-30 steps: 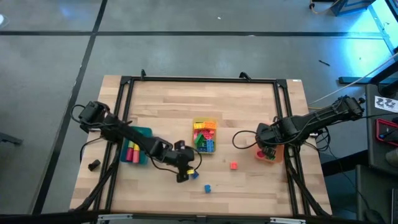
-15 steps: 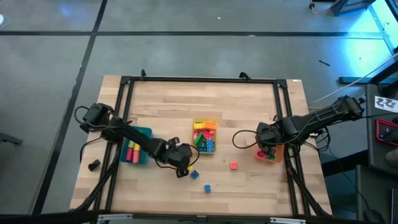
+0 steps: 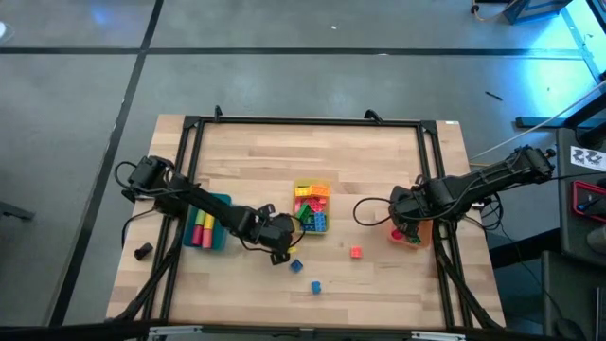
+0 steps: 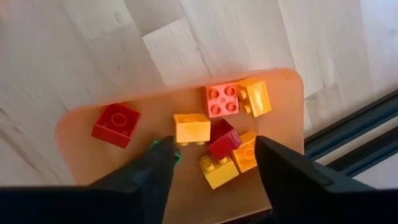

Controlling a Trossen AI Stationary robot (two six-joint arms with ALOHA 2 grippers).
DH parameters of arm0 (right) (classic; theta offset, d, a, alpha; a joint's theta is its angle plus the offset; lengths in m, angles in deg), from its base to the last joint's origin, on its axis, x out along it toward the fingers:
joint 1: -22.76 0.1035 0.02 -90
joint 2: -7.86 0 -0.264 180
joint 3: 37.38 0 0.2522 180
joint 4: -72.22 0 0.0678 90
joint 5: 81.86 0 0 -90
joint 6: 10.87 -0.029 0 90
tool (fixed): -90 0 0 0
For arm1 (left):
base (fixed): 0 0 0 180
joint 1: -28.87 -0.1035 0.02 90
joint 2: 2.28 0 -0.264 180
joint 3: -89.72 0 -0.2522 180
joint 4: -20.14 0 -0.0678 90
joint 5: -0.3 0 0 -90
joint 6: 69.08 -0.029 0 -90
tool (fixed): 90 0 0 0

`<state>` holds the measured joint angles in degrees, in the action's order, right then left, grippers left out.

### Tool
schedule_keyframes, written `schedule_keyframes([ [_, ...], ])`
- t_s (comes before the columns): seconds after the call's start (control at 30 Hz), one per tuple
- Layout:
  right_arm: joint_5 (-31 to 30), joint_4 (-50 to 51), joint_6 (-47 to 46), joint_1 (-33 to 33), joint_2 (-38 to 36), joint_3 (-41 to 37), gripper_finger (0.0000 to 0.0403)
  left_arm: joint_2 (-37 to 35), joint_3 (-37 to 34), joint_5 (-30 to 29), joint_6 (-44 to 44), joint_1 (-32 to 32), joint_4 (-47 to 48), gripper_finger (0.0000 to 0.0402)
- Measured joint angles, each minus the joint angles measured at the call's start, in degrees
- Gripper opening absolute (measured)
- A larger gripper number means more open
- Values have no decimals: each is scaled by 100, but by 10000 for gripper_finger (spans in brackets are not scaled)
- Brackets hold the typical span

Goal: Sort blocks by size
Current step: Put the orange 4 stud game piece into the orange bin

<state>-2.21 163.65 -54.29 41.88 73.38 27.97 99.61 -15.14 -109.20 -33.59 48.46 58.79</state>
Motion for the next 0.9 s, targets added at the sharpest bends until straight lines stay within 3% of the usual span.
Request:
schedule_keyframes([
  [0.43, 3, -327, 1, 0, 0, 0, 233, 374, 13, -222, -354, -85, -101, 159],
  [0.9, 7, -328, 26, 0, -1, 0, 232, 540, 17, -65, -717, -131, -630, 159],
])
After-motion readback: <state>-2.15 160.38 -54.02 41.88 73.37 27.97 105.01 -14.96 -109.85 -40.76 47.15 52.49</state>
